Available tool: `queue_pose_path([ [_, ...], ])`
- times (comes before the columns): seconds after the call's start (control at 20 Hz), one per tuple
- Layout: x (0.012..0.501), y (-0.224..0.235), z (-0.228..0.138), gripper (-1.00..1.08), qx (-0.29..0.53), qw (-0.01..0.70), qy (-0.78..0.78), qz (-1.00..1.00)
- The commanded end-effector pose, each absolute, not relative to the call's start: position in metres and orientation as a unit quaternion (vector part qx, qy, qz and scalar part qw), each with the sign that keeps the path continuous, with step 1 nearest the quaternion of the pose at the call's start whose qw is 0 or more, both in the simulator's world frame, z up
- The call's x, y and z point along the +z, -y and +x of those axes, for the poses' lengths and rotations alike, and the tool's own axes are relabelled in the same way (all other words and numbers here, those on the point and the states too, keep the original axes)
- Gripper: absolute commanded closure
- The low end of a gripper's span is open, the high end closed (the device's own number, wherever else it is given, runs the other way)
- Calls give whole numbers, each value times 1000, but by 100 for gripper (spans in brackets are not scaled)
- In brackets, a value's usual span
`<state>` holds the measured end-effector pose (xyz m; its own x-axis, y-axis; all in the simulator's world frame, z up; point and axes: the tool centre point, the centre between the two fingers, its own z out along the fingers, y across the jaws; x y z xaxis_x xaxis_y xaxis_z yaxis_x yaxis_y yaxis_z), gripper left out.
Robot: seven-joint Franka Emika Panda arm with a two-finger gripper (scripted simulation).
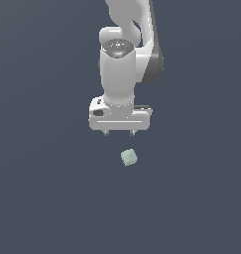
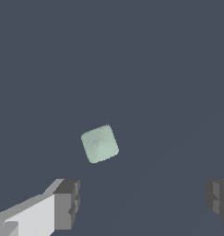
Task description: Pick up the object and move it to a goal position.
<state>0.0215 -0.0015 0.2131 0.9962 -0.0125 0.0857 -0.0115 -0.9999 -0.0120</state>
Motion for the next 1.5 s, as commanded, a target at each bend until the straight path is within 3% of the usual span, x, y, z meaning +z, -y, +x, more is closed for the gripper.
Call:
queue_pose_path([
  [0.0,213,2,22,-92,-43,6,-6,-999],
  [0.85,203,-23,25,-92,-38,7,29,-999],
  [1.45,130,-36,31,-92,-13,1,124,-992],
])
